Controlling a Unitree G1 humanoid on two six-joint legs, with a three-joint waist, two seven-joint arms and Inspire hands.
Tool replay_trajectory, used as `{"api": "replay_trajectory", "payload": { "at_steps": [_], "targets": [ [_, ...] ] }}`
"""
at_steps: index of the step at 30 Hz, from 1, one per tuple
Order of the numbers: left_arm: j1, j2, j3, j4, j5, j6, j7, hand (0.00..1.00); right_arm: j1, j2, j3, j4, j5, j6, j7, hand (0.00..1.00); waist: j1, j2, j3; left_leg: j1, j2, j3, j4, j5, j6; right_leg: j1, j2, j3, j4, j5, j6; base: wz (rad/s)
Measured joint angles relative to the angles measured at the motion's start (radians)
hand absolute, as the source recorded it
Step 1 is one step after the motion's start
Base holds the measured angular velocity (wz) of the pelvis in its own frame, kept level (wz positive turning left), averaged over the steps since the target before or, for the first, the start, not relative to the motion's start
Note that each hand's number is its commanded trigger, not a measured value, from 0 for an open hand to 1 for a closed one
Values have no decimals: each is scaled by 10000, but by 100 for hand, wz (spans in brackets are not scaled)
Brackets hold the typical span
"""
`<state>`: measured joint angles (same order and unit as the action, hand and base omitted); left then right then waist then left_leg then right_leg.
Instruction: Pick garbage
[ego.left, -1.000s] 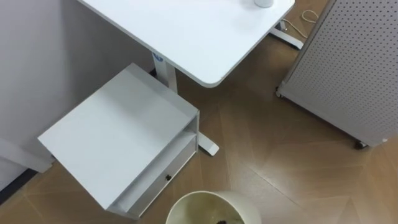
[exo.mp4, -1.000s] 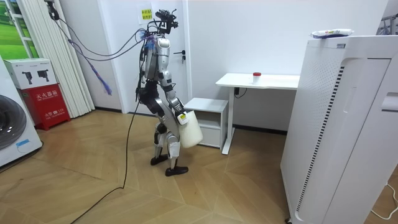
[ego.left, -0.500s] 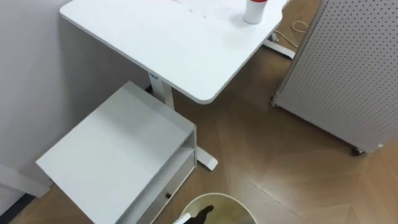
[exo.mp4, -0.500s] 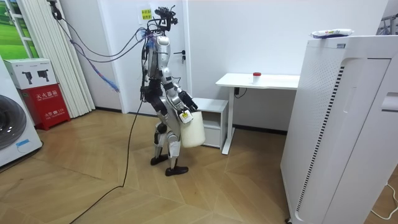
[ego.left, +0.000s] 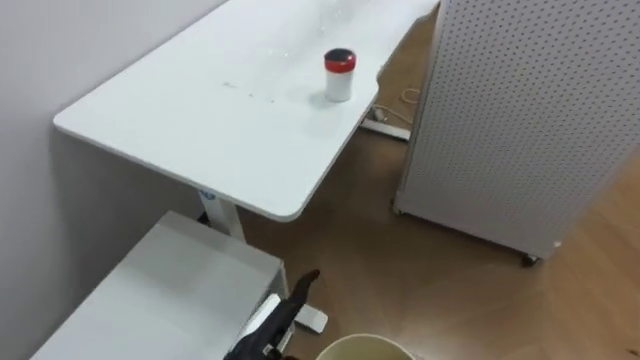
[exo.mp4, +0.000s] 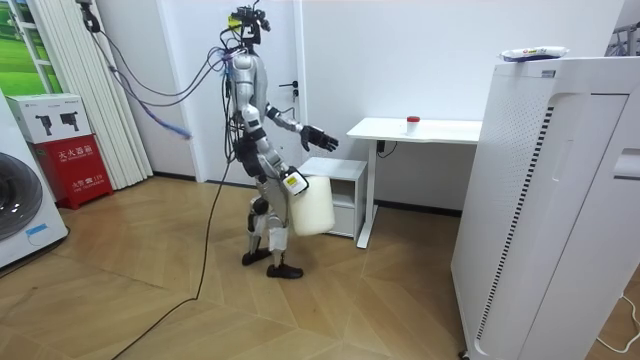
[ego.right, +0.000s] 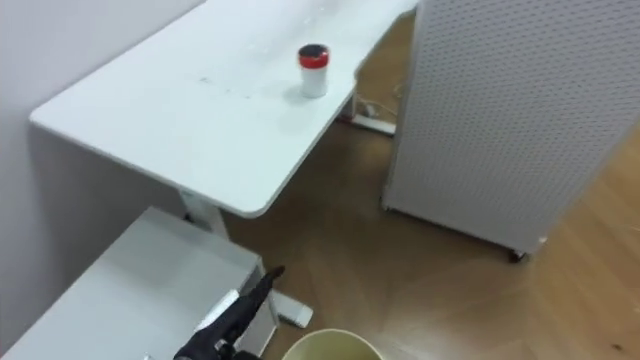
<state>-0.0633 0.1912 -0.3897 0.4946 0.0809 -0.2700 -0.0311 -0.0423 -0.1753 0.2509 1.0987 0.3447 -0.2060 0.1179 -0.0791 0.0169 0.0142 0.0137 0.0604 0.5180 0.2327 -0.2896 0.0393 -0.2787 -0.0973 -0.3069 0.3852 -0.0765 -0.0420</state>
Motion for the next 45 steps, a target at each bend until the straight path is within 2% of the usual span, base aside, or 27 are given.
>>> {"api": "replay_trajectory", "payload": {
  "at_steps": [1, 2, 3, 8, 10, 13, 14, 15, 16, 17, 18, 19, 20, 21, 22, 23, 24, 25, 27, 30, 41, 43, 45],
  "targets": [
    [57, -32, 46, -16, 6, 4, 6, 0, 50, -10, -2, 1, 0, 7, 17, 100, 5, -17, -15, 120, 37, 118, -19, -6, -39, 131, -86, -234, 285, -253, 26, -12],
    [152, -70, 138, -50, 29, 10, 9, 0, 152, -23, -40, 0, -6, 6, 33, 100, -32, -103, -62, 325, 58, 292, -70, -5, -130, 427, -247, -477, 599, -724, 110, 6],
    [165, -78, 244, -83, 100, 15, 61, 0, 249, -27, -98, -7, -2, 2, 8, 100, -38, -223, -98, 444, 30, 285, -27, -22, -208, 525, -263, -503, 604, -915, 61, 6],
    [188, -2, 850, -283, -22, 11, 821, 0, 283, -73, -93, -153, -15, -1, -229, 100, 31, -233, -93, 441, 321, 62, 657, -35, -349, 801, 113, -329, 111, -899, -143, -19],
    [188, 9, 1131, -352, -114, -1, 1040, 0, 290, -62, -77, -167, -66, -4, -243, 100, 47, -288, -77, 436, 411, -27, 1043, -37, -353, 867, 130, -269, 156, -1001, -230, -26],
    [303, -29, 1601, -705, -114, -7, 1386, 0, 368, -85, -123, -134, -257, 3, -223, 100, 84, -366, -45, 75, 795, -60, 2590, -29, -365, 992, 404, 35, 126, -1290, -331, -27],
    [445, -23, 1815, -983, -116, -7, 1586, 0, 376, -109, -123, -134, -415, 4, -192, 100, 101, -345, -40, -251, 1062, -443, 3588, 29, -431, 1084, 537, 306, 114, -1333, -419, -50],
    [532, -21, 1983, -1245, -117, -8, 1786, 0, 398, -119, -122, -133, -497, 9, -178, 100, 124, -340, -32, -637, 1230, -1073, 4598, 268, -516, 1272, 697, 519, 130, -1305, -565, -54],
    [559, -40, 2040, -1350, -119, -13, 1863, 0, 412, -130, -122, -129, -567, 10, -181, 100, 180, -361, -14, -830, 1214, -1437, 4949, 415, -501, 1365, 740, 660, 128, -1299, -577, -61],
    [583, -67, 2053, -1532, -117, -60, 1992, 0, 481, -170, -183, -115, -667, 12, -196, 100, 335, -445, 27, -1074, 1049, -2070, 5082, 343, -476, 1470, 817, 926, 107, -1314, -622, -60],
    [586, -67, 2064, -1783, -115, -197, 2063, 0, 508, -180, -401, -114, -735, 18, -220, 100, 378, -392, -4, -1464, 831, -2667, 4878, 179, -499, 1505, 868, 1110, 105, -1331, -656, -60],
    [587, -78, 2064, -1916, -118, -225, 2114, 0, 532, -196, -447, -114, -731, 20, -254, 100, 447, -413, 13, -1654, 708, -2904, 4688, 163, -519, 1503, 888, 1221, 107, -1336, -665, -67],
    [624, -135, 2081, -2209, -119, -265, 2259, 0, 580, -237, -462, -115, -728, 45, -311, 100, 649, -356, -23, -1958, 456, -3387, 4055, 183, -553, 1510, 954, 1520, 114, -1331, -685, -88],
    [775, -187, 2114, -2541, -118, -400, 2457, 0, 649, -260, -471, -121, -727, 49, -356, 100, 861, -392, -11, -2133, 308, -3715, 3231, 303, -685, 1519, 1028, 1717, 139, -1335, -724, -88],
    [830, -193, 2116, -2661, -113, -508, 2553, 0, 678, -267, -471, -121, -725, 53, -377, 100, 890, -300, -63, -2157, 288, -3926, 2783, 404, -766, 1547, 1071, 1786, 140, -1349, -719, -67],
    [857, -216, 2117, -2790, -114, -699, 2699, 0, 740, -278, -476, -120, -726, 82, -407, 100, 893, -238, -83, -2232, 191, -4200, 1995, 688, -847, 1587, 1168, 1909, 169, -1432, -676, -52],
    [904, -226, 2129, -2814, -114, -899, 2882, 0, 788, -277, -476, -121, -731, 114, -408, 100, 976, -208, -134, -2181, 109, -4429, 1779, 1121, -840, 1603, 1195, 2067, 317, -1559, -612, -54],
    [943, -229, 2164, -2826, -116, -967, 2959, 0, 791, -272, -476, -121, -743, 113, -406, 100, 1038, -202, -142, -2077, 90, -4417, 1723, 1328, -735, 1635, 1196, 2069, 345, -1607, -565, -61],
    [990, -204, 2387, -2833, -128, -1028, 3132, 0, 806, -211, -476, -137, -810, 105, -358, 100, 1031, -275, -107, -1785, -51, -4381, 1575, 1263, -596, 1837, 1058, 1947, 200, -1688, -435, -28],
    [1009, -214, 2431, -2835, -139, -1030, 3200, 0, 857, -209, -494, -137, -903, 108, -337, 100, 1013, -308, -102, -1648, -207, -4383, 1418, 1218, -530, 1999, 934, 1901, -61, -1738, -334, 5],
    [1009, -172, 2814, -2926, -503, -1032, 3709, 0, 896, -218, -492, -306, -1146, 112, -301, 100, 1053, -282, -81, -1565, -347, -4419, 1325, 1144, -502, 2305, 866, 1863, -631, -1811, -292, -1],
    [1010, -172, 2808, -2924, -499, -1031, 3848, 0, 926, -248, -491, -426, -1189, 125, -292, 100, 1052, -298, -38, -1574, -326, -4410, 1490, 1139, -510, 2361, 862, 1876, -605, -1859, -306, -2],
    [1009, -174, 2813, -2925, -481, -1031, 3974, 0, 1052, -245, -492, -550, -1202, 113, -287, 100, 1004, -330, 53, -1731, -184, -4391, 2241, 1022, -641, 2521, 897, 1834, -509, -2024, -367, 0]
  ]
}}
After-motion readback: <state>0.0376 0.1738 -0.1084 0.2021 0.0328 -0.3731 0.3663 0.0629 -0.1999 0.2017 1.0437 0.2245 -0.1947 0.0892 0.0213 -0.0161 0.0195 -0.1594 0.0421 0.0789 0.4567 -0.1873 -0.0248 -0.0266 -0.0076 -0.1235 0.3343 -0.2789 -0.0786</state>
